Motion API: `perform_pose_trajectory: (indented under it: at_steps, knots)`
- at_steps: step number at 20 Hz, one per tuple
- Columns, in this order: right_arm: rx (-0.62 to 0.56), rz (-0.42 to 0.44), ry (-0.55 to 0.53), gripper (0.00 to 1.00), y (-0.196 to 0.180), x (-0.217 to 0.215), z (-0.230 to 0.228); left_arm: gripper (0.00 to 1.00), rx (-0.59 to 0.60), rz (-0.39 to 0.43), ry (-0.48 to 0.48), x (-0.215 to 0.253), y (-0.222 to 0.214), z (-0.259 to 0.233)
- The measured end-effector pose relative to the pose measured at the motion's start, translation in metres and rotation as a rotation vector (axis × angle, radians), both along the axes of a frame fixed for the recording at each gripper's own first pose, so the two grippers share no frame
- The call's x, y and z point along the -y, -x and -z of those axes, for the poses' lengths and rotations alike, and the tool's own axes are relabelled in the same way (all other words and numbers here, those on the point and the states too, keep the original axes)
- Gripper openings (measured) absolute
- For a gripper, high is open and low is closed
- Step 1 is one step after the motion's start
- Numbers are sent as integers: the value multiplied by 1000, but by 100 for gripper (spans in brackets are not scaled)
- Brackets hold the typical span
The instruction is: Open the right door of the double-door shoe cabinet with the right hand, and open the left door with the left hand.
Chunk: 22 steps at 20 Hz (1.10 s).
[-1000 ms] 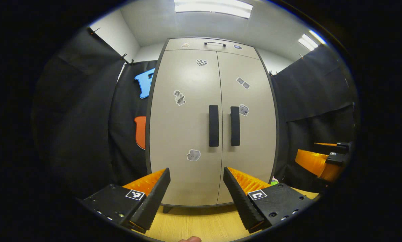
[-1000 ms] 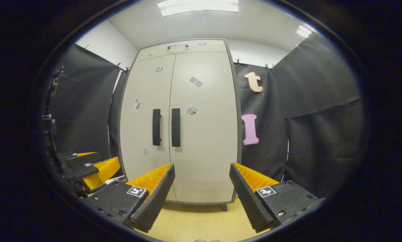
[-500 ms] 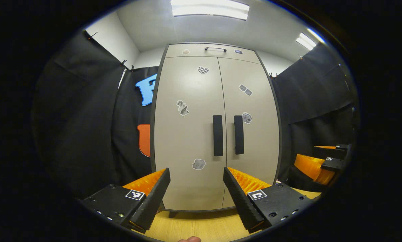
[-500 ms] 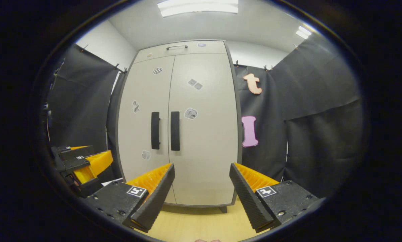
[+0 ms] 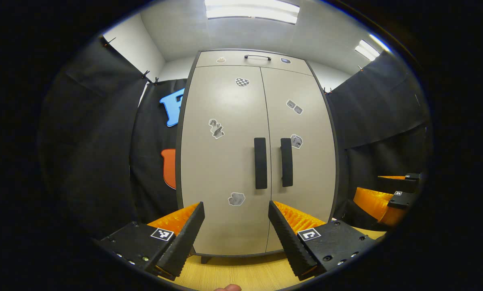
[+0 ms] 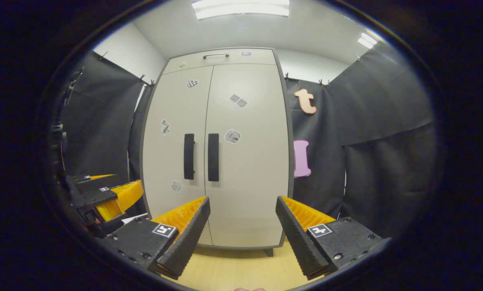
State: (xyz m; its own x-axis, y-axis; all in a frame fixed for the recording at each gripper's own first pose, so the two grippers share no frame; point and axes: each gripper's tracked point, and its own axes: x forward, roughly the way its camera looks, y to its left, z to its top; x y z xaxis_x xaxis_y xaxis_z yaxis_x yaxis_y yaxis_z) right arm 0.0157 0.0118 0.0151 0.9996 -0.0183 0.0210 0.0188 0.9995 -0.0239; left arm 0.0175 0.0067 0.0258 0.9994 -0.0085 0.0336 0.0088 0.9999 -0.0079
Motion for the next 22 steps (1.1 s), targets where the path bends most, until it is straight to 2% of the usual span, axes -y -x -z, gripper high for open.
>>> perform_pose_trajectory:
  at_steps: [1,2,3,7,10,16,22]
  knots:
    - [7,-6,-1,100,-6,-2,-4,95,0,1,-1,0,0,-1]
    - [16,-17,-5,100,-15,-5,-11,100,2,1,-3,-1,0,-1]
    - [23,-31,-6,100,-28,-10,-17,95,3,-2,-6,-3,0,0]
    - [12,-97,-51,100,-84,-32,-38,95,3,-24,-9,-16,3,0]
    - [-25,-115,-94,100,-124,-44,-43,95,8,-55,-3,-34,7,-2]
    - [-50,-85,-9,100,-181,-65,-35,96,-18,-102,-9,-63,11,8]
    - [-41,-50,-22,100,-207,-75,-42,96,-25,-117,-6,-80,9,10]
